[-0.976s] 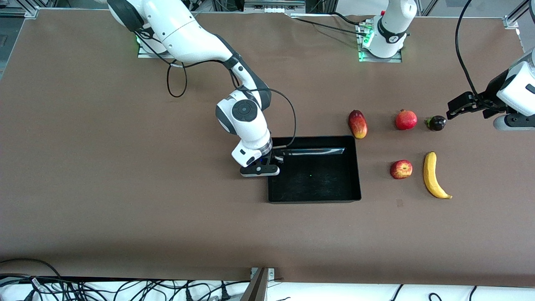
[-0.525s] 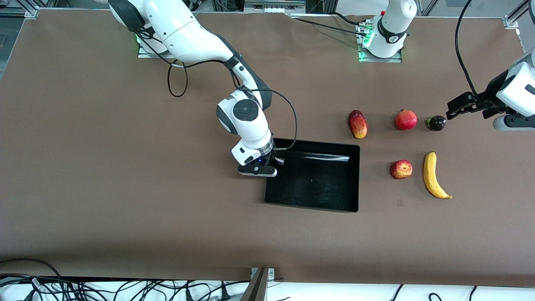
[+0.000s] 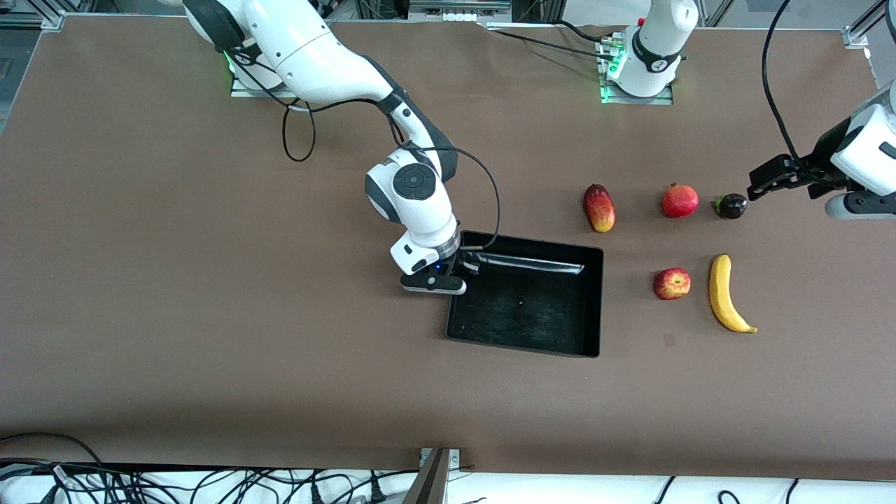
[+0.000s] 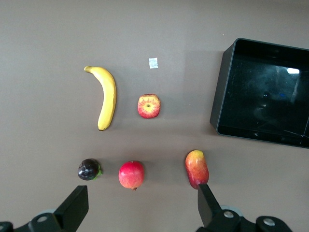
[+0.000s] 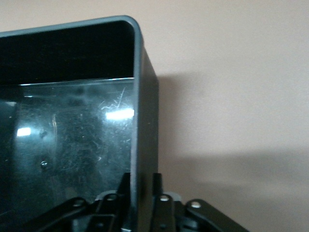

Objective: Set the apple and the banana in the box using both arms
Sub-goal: 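Push the black box further toward the fruits with the right gripper, then release the box with the right gripper while the left gripper reaches the apple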

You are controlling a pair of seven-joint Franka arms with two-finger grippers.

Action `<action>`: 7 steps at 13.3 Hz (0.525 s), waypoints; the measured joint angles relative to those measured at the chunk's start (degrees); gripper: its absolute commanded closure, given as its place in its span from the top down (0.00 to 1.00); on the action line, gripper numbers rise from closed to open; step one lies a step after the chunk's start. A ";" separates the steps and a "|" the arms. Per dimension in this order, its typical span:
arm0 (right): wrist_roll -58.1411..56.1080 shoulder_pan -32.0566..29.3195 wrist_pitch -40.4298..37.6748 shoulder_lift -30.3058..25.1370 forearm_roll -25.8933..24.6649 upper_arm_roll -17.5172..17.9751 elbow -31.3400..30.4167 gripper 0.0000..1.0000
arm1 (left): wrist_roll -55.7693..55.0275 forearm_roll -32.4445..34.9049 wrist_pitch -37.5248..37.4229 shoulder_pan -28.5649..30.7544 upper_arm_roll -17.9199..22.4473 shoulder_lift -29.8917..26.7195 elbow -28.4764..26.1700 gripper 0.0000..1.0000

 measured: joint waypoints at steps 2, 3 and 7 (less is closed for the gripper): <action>0.09 0.72 0.01 -0.29 0.00 0.00 0.56 1.00 | 0.00 0.00 0.00 0.00 0.00 0.00 0.00 1.00; 0.11 0.85 0.01 -0.51 0.00 -0.01 0.95 1.00 | 0.00 0.00 0.00 0.00 0.00 0.01 0.00 1.00; 0.11 -0.79 -4.34 -4.74 0.01 -1.07 2.31 1.00 | 0.00 0.00 0.00 0.00 0.00 0.07 -0.01 1.00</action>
